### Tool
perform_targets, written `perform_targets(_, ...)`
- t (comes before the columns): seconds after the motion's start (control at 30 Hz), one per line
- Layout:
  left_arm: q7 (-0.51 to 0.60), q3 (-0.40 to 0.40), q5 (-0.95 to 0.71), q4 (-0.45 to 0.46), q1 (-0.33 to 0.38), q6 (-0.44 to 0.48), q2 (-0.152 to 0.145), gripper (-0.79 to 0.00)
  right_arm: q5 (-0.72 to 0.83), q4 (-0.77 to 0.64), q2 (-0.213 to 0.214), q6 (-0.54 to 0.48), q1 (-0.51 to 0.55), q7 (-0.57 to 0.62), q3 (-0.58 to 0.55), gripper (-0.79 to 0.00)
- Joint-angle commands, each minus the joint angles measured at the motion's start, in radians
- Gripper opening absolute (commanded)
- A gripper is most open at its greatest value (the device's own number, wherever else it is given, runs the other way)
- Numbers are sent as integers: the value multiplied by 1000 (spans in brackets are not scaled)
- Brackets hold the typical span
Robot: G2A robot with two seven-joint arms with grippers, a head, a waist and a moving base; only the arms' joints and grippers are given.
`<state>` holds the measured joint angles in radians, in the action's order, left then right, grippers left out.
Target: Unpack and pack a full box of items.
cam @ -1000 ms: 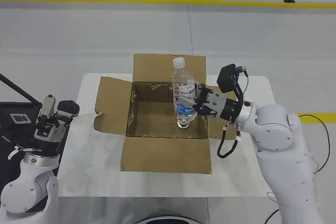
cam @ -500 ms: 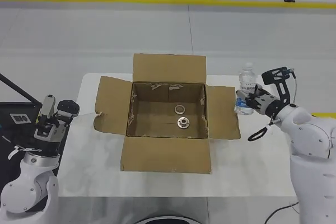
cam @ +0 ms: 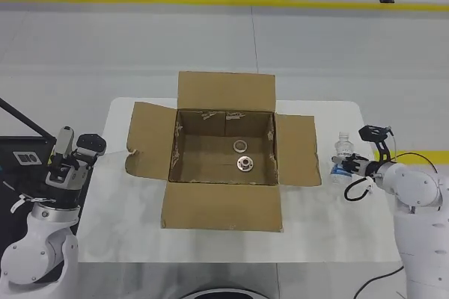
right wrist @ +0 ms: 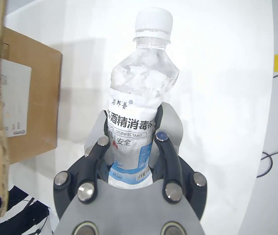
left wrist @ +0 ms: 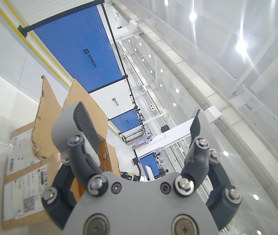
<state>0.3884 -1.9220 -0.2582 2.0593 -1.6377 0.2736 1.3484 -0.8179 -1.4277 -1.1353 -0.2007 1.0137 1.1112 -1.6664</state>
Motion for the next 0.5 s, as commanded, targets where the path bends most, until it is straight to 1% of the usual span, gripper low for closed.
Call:
perform_targets(0.0, 0, 0, 0, 0, 0, 0, 0, 0, 10, 28, 2, -3, -10, -6, 6, -785)
perform_targets(0.13, 0, 0, 0, 0, 0, 0, 0, 0, 4, 56, 6, 4, -24, -7, 20, -785)
perform_targets(0.37, 0, 0, 0, 0, 0, 0, 0, 0, 0, 113, 10, 6, -50, -45, 56, -785)
perform_targets(0.4, 0, 0, 0, 0, 0, 0, 0, 0, 0, 120, 11, 8, -55, -49, 60, -757)
perform_targets(0.43, 0, 0, 0, 0, 0, 0, 0, 0, -2, 125, 11, 10, -59, -53, 66, -708)
perform_targets(0.47, 0, 0, 0, 0, 0, 0, 0, 0, -2, 131, 11, 12, -63, -55, 71, -677)
